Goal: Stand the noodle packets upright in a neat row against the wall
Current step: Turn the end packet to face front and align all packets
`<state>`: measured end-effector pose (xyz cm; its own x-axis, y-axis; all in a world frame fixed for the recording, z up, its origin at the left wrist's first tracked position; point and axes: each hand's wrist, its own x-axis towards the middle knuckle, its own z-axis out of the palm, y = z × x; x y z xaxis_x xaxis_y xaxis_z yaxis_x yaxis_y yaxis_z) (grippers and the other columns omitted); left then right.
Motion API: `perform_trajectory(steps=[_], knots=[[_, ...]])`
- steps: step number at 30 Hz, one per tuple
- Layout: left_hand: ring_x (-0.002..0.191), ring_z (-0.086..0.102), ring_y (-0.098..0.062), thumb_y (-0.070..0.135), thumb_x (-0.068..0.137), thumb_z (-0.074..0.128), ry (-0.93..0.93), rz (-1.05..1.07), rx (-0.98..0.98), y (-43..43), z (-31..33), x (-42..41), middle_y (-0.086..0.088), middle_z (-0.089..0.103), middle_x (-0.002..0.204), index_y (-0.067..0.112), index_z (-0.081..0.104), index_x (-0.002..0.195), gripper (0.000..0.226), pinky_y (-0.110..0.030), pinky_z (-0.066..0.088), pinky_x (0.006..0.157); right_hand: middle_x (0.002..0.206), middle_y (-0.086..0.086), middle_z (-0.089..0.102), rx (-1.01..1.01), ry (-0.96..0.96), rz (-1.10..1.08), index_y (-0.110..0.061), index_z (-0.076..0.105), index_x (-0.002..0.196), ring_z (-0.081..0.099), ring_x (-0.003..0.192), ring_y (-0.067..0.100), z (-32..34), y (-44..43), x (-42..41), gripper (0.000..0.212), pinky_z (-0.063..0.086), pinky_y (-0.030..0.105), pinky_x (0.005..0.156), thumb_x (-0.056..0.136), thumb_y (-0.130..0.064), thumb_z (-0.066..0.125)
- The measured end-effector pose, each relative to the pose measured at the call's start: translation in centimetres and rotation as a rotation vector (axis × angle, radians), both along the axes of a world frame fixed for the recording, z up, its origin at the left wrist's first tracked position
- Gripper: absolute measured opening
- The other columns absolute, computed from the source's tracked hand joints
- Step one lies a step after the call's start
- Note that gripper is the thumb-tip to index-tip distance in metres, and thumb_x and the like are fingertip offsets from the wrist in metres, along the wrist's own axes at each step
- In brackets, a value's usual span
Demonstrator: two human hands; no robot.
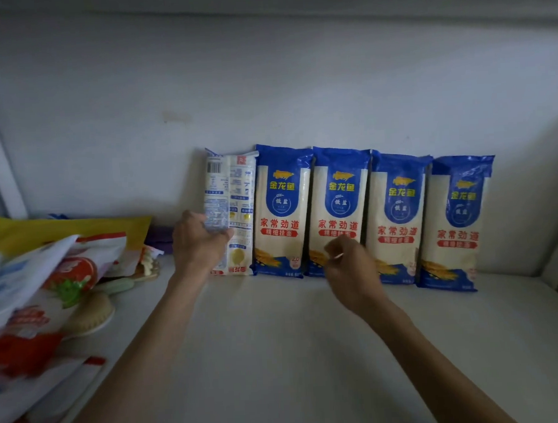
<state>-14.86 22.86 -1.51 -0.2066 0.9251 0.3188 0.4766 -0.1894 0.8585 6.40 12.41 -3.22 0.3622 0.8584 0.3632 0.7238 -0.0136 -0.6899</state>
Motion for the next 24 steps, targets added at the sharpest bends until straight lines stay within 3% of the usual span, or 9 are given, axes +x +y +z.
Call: perform_trajectory(steps=[3, 5, 9, 12, 16, 18, 20, 24], knots=[[0.077, 0.063, -0.009, 0.026, 0.079, 0.079, -0.075, -0.077, -0.058, 0.5, -0.5, -0.7, 0.003, 0.064, 0.103, 0.009, 0.052, 0.111, 0.045, -0.013, 0.042, 0.049, 0.116, 0.003, 0.063, -0.09, 0.163, 0.15, -0.01, 0.062, 0.111, 0.057, 0.109, 0.018, 1.1, 1.7, -4.6, 0.022, 0.046, 0.021, 0.076, 0.09, -0.009, 0.058], [0.069, 0.059, -0.002, 0.025, 0.084, 0.076, -0.123, -0.126, -0.1, 0.6, -0.6, -1.0, 0.006, 0.062, 0.1, 0.012, 0.049, 0.114, 0.043, -0.011, 0.04, 0.045, 0.117, 0.003, 0.063, -0.085, 0.254, 0.169, -0.007, 0.063, 0.112, 0.057, 0.11, 0.019, 1.2, 3.3, -7.4, 0.024, 0.048, 0.019, 0.074, 0.089, -0.006, 0.057], [0.084, 0.069, -0.013, 0.031, 0.084, 0.073, -0.226, -0.173, -0.12, 1.5, -1.0, -1.7, -0.001, 0.071, 0.11, 0.013, 0.058, 0.118, 0.041, -0.021, 0.05, 0.058, 0.112, 0.008, 0.068, -0.078, 0.329, 0.144, -0.004, 0.063, 0.111, 0.063, 0.105, 0.027, 0.4, 5.8, -11.1, 0.029, 0.055, 0.035, 0.082, 0.082, -0.005, 0.057], [0.096, 0.068, -0.021, 0.029, 0.084, 0.073, -0.297, -0.181, -0.149, 1.8, -1.0, -2.3, -0.003, 0.069, 0.117, 0.011, 0.057, 0.124, 0.047, -0.034, 0.056, 0.078, 0.111, 0.006, 0.068, -0.07, 0.306, 0.134, -0.006, 0.061, 0.115, 0.064, 0.102, 0.024, 0.0, 6.4, -11.6, 0.032, 0.052, 0.026, 0.073, 0.084, -0.004, 0.057], [0.093, 0.068, -0.018, 0.035, 0.082, 0.075, -0.335, -0.244, -0.144, 1.9, -1.0, -2.7, 0.002, 0.07, 0.107, 0.016, 0.063, 0.117, 0.042, -0.034, 0.056, 0.079, 0.112, 0.008, 0.069, -0.117, 0.353, 0.231, -0.005, 0.061, 0.119, 0.065, 0.105, 0.025, 0.0, 5.9, -11.1, 0.034, 0.056, 0.037, 0.087, 0.086, -0.003, 0.058], [0.092, 0.07, -0.02, 0.033, 0.081, 0.078, -0.358, -0.306, -0.19, 1.7, -1.0, -2.7, 0.0, 0.073, 0.105, 0.016, 0.068, 0.113, 0.038, -0.039, 0.057, 0.085, 0.113, 0.008, 0.068, -0.119, 0.379, 0.281, -0.006, 0.06, 0.121, 0.065, 0.104, 0.024, 0.2, 5.5, -10.9, 0.033, 0.055, 0.036, 0.088, 0.089, -0.002, 0.057], [0.091, 0.071, -0.022, 0.02, 0.083, 0.077, -0.42, -0.342, -0.243, 1.6, -0.9, -2.8, -0.006, 0.075, 0.105, 0.01, 0.07, 0.112, 0.032, -0.04, 0.058, 0.084, 0.111, 0.007, 0.068, -0.121, 0.396, 0.317, -0.005, 0.059, 0.12, 0.066, 0.101, 0.022, 0.5, 5.3, -10.8, 0.03, 0.055, 0.031, 0.083, 0.09, -0.003, 0.059], [0.085, 0.072, -0.02, 0.007, 0.083, 0.075, -0.508, -0.389, -0.318, 1.4, -0.4, -3.4, -0.007, 0.075, 0.101, 0.005, 0.07, 0.112, 0.03, -0.031, 0.056, 0.065, 0.102, 0.003, 0.067, -0.126, 0.426, 0.345, -0.006, 0.062, 0.112, 0.065, 0.096, 0.02, 0.6, 5.4, -10.6, 0.025, 0.055, 0.027, 0.076, 0.087, -0.001, 0.062]])
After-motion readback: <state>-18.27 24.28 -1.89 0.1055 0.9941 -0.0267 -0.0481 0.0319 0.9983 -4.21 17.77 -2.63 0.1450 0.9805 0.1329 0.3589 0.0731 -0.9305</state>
